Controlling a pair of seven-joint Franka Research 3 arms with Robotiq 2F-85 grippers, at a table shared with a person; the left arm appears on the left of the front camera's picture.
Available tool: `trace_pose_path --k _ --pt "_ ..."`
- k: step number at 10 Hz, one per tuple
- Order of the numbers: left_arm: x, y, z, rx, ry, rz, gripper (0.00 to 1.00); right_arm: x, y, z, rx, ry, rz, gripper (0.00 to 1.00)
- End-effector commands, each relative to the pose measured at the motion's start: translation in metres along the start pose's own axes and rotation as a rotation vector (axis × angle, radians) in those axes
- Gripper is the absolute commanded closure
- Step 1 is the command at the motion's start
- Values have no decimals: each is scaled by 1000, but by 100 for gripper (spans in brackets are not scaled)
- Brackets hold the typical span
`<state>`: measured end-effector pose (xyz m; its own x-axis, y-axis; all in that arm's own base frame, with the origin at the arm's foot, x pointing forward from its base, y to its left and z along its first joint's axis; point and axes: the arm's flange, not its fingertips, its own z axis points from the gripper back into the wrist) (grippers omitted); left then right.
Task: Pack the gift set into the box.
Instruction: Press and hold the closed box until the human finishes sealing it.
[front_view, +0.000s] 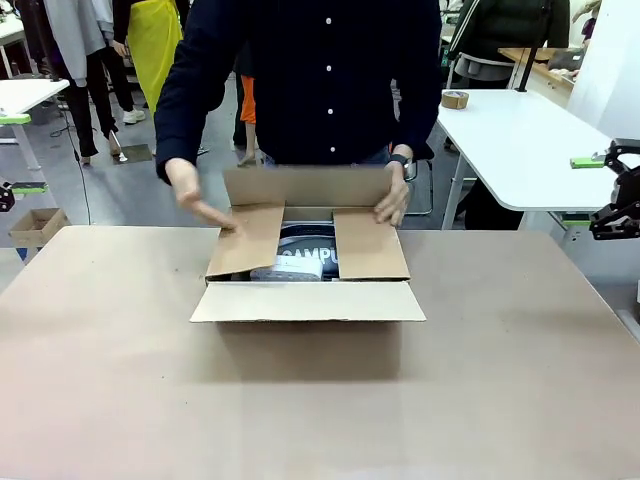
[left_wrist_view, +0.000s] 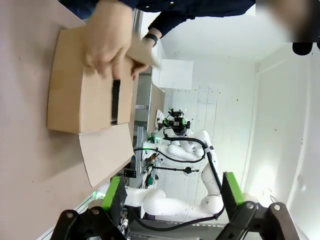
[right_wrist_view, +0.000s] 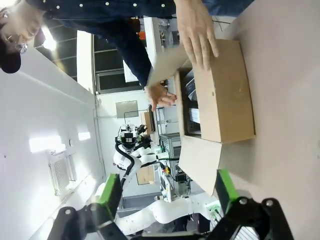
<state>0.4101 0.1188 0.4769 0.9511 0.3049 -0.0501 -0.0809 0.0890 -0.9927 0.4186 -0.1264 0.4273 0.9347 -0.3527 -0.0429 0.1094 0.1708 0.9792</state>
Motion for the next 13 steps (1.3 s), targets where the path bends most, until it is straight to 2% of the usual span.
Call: trace_pose_path --k 1,13 --pt "-3 0 0 -9 2 -22 0 -2 0 0 15 0 21 0" --pt "-3 0 0 -9 2 -22 0 -2 0 0 15 0 21 0"
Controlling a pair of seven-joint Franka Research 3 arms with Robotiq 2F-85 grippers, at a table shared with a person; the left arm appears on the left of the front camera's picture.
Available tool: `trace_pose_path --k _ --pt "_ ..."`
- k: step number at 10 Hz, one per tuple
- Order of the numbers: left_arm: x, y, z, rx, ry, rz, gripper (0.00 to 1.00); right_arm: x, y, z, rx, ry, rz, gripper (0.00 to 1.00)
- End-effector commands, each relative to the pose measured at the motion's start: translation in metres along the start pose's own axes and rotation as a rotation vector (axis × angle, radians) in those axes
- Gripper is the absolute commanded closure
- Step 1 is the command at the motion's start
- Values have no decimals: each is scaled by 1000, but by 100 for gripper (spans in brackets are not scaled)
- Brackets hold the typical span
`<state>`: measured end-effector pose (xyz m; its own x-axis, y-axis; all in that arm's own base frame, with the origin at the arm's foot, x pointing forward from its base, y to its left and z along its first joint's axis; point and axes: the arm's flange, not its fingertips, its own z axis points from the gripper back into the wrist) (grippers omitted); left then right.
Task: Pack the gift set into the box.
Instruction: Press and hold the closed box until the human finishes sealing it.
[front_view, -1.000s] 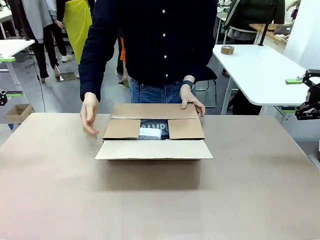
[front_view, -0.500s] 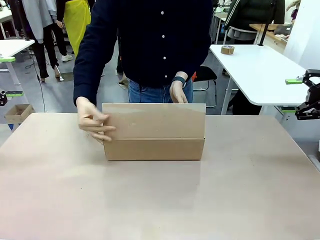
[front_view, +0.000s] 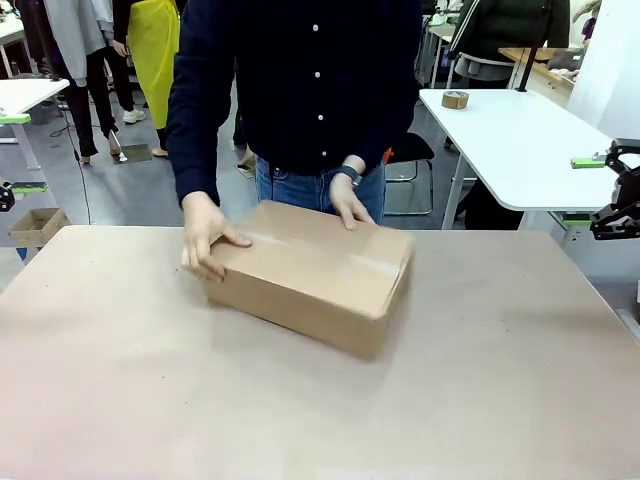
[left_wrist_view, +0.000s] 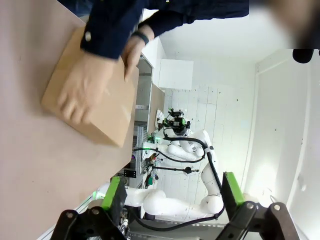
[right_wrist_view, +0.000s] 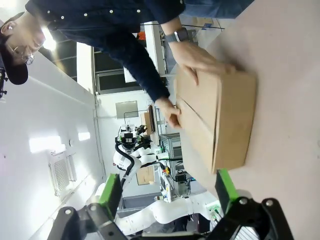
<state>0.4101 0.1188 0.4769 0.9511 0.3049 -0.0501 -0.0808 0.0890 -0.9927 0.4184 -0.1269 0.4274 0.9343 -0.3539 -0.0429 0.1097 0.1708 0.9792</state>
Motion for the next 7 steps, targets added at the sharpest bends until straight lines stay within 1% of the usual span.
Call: trace_pose_path --k 1,7 --pt "-3 0 0 -9 2 -22 0 -2 0 0 15 1 21 0" --pt "-3 0 0 -9 2 -22 0 -2 0 0 15 1 21 0"
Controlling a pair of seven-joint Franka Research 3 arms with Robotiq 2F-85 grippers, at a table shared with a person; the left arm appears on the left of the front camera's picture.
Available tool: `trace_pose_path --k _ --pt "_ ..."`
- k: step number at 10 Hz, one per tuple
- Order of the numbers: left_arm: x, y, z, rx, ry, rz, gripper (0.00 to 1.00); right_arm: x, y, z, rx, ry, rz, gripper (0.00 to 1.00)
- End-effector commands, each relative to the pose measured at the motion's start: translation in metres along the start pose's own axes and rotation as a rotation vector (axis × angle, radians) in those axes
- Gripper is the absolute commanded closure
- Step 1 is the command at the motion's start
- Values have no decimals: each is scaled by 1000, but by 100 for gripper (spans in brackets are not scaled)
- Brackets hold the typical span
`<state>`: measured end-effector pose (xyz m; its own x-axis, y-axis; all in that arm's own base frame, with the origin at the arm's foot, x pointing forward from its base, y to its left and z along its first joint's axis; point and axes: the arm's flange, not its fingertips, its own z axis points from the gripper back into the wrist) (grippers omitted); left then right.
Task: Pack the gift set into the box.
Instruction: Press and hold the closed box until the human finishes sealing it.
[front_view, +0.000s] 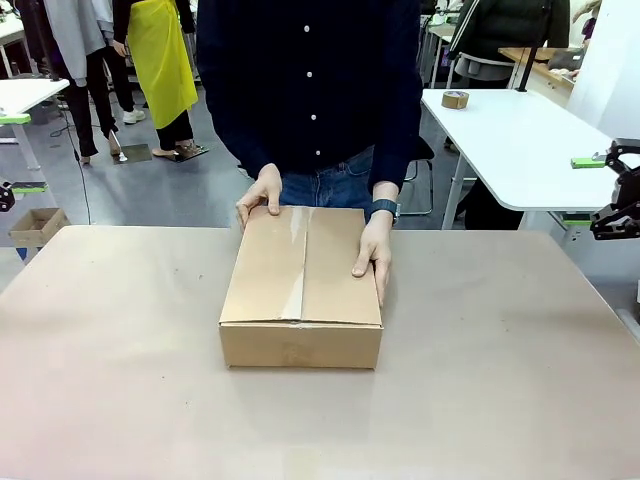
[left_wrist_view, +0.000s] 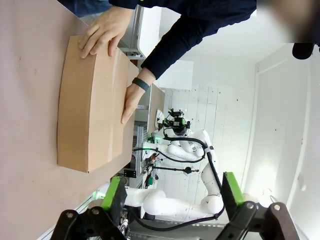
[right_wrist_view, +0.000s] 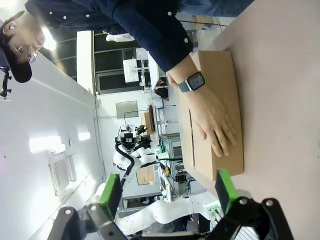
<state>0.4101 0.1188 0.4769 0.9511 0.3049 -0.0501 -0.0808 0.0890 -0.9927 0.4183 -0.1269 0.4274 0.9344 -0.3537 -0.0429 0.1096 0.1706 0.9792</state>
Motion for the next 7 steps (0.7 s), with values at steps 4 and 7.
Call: trace_pose_path --k 4,7 --pt "0 0 0 0 0 0 0 0 0 0 0 0 0 0" --pt "-37 -8 -124 -56 375 -337 0 -56 29 -149 -46 423 442 0"
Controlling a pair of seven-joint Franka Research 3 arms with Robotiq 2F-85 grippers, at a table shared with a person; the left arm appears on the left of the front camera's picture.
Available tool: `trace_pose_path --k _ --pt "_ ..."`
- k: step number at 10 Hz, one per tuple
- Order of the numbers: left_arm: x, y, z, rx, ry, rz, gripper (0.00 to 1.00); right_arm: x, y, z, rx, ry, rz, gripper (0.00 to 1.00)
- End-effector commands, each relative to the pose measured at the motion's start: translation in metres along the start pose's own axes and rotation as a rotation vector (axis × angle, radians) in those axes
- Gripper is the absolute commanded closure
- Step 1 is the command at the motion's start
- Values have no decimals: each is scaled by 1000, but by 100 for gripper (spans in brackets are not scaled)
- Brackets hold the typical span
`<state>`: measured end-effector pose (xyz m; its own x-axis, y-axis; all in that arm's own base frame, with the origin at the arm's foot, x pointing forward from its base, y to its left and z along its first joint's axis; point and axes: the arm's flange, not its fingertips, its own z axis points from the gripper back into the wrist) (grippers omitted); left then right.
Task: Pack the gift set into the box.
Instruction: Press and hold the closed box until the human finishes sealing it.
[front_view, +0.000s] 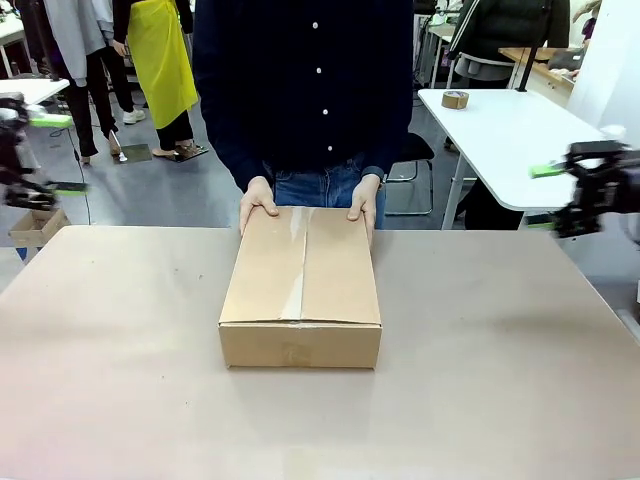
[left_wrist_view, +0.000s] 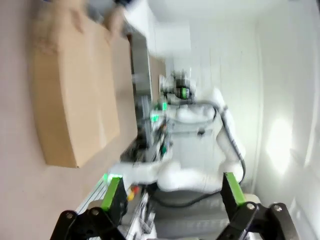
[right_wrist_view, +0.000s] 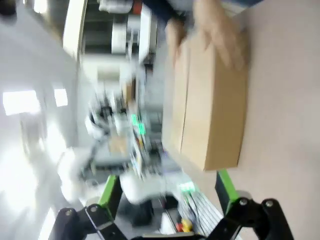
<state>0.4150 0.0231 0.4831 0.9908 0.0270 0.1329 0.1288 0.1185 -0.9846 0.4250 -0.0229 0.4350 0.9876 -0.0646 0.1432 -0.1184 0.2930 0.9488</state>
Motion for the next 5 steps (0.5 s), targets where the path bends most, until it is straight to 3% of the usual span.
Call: trace_pose_path --k 1,2,3,4,5 --pt "-20 20 -65 -63 231 -141 0 -34 17 -100 73 322 271 0" --pt "-25 34 -69 -97 306 -106 0 -43 16 -110 68 302 321 0" --pt "-10 37 -40 -82 228 -19 0 -43 15 -89 92 214 309 0" --pt "-22 12 -85 -47 236 -112 0 -40 27 -115 14 273 208 0" --pt "-22 12 -85 -47 236 -112 0 -40 27 -115 14 273 208 0"
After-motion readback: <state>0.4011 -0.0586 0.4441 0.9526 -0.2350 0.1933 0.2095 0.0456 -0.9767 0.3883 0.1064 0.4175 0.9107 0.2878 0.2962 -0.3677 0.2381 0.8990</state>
